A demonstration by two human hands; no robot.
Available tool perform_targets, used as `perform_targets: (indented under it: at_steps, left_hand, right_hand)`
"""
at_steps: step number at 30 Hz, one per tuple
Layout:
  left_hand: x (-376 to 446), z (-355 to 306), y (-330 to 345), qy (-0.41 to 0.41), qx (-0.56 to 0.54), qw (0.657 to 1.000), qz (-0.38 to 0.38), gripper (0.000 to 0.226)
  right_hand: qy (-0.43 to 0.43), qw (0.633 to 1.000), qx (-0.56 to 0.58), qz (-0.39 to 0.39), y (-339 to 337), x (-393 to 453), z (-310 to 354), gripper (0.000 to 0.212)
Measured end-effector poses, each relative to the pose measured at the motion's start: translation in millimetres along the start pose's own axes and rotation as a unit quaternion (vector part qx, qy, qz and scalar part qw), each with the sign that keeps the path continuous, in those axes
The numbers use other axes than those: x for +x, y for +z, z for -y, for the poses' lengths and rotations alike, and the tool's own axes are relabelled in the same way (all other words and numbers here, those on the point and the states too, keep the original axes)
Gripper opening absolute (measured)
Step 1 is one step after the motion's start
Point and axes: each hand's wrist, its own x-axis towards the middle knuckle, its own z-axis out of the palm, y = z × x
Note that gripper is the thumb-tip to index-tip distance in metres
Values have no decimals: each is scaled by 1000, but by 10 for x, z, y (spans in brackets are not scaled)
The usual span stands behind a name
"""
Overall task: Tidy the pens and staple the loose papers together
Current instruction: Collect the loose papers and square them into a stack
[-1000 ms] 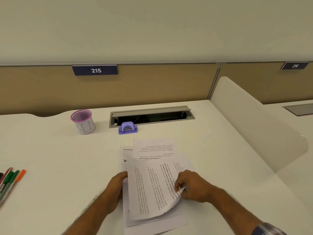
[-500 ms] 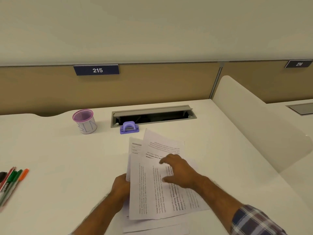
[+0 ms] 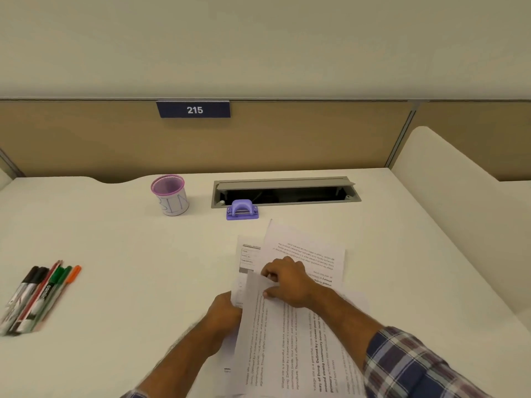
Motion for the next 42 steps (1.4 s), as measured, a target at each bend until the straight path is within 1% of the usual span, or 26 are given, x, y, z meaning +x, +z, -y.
perform_targets:
  at_steps: [1,2,3,5,7,9,10,12,13,16,18,20,23,25,27,29,31,32,36,40,42]
  left_hand:
    - [-7,-6,4,1,-6,1000,1,23]
    - [-11,-7,6,3,-11,1000,3,23]
    - [-14,-9,4,7,-17,1000,8,24]
    - [-22,-4,-17,14,-20,999,23,31]
    - [-31,16,-41,18,-30,999,33,39]
    - [-35,33,-46,16,-44,998,42,40]
    - [-42,35,-45,13,-49,998,47,37]
    - [-29,54,-59,3,-61,997,52,31]
    - [-16,75,-76,-4,-66,996,52,32]
    - [-16,116,-120,-17,-82,995,62,42]
    - [-35,137,-137,-20,-100,992,76,51]
    - [-56,163,-146,-21,-119,988,96,51]
    - [-83,219,-151,-25,-138,984,112,47]
    - [-105,240,-143,-27,-148,983,108,52]
    - [-134,243,-127,-29,-153,982,106,54]
    - [-151,259,-124,-32,-161,980,108,53]
    - [-180,260,-120,-31,-165,979,116,54]
    - [-195,258,-117,-30,-164,979,120,55]
    - [-236,257,-98,-29,-169,977,128,55]
    - [-265,236,-83,-46,-201,971,121,70]
    - [-279,193,-98,-52,-214,968,123,67]
  right_hand:
    - [9,1000,18,-7,-12,11,-40,22]
    - [22,998,49,-14,-37,10,-88,15]
    - [34,996,85,-24,-75,-1,-138,12]
    - [52,984,158,-67,-176,-47,-247,14]
    - [83,965,216,-125,-268,-93,-385,17]
    - [126,940,255,-186,-335,-117,-550,18]
    - [147,925,274,-217,-355,-128,-631,19]
    - [188,888,312,-280,-387,-162,-778,25]
    - [206,869,332,-305,-404,-188,-837,30]
    - [253,817,368,-364,-403,-246,-982,44]
    - [277,794,379,-387,-367,-284,-1027,52]
    - [297,777,394,-391,-302,-306,-1091,51]
    - [308,759,422,-388,-213,-333,-1118,39]
    - [301,749,448,-385,-179,-357,-1087,40]
    - [301,743,462,-380,-157,-374,-1061,47]
    - [303,736,478,-371,-127,-396,-1043,42]
    - [305,734,490,-357,-100,-419,-1034,31]
    - [304,734,495,-351,-92,-431,-1034,29]
    - [298,723,523,-340,-116,-500,-974,30]
    - [294,718,532,-338,-175,-560,-886,25]
    - [278,720,538,-338,-229,-589,-811,21]
